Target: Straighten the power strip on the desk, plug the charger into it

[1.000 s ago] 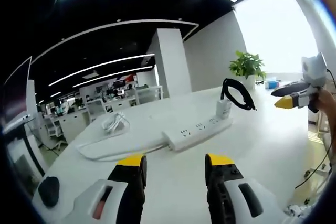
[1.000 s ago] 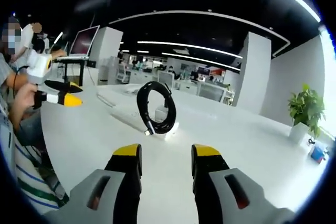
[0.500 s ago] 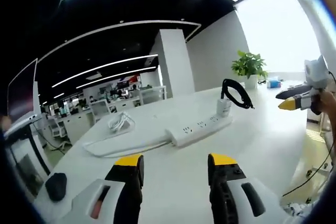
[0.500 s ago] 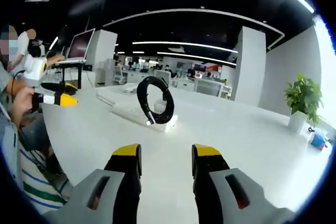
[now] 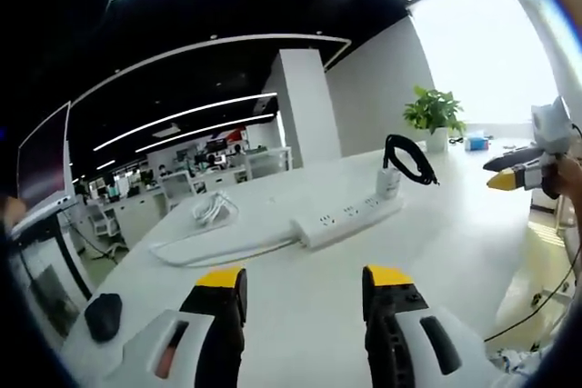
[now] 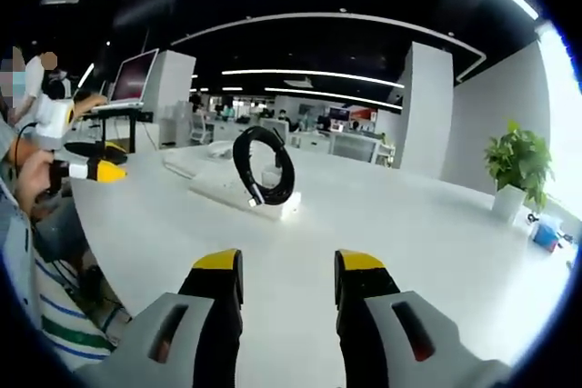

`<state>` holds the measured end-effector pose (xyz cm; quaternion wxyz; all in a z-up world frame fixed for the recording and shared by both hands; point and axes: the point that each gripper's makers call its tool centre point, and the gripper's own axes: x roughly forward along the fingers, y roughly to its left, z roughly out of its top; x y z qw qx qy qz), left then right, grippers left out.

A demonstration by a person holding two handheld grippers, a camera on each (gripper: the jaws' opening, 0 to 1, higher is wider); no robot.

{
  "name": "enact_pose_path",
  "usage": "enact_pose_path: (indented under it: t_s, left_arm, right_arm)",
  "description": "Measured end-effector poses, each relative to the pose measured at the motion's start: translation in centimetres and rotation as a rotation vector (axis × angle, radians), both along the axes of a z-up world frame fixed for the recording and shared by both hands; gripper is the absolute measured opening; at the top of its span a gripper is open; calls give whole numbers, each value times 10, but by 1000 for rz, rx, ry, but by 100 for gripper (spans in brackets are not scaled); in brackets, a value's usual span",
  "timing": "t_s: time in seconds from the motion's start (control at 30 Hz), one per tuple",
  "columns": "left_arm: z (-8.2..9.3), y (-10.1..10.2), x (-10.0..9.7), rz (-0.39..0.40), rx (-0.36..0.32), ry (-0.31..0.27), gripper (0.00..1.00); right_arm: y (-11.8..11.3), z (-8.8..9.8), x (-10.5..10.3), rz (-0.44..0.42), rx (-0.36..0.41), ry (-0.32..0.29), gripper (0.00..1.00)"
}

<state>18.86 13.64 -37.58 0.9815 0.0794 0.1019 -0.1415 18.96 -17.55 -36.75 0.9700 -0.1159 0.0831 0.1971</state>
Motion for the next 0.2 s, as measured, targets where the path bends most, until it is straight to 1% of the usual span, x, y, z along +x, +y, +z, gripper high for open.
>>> enact_pose_path:
  t_s: [0.2]
  left_arm:
    - [-2,2,-4,13,5,-1,53]
  right_arm:
    - [2,-1,-3,1,6,0,40]
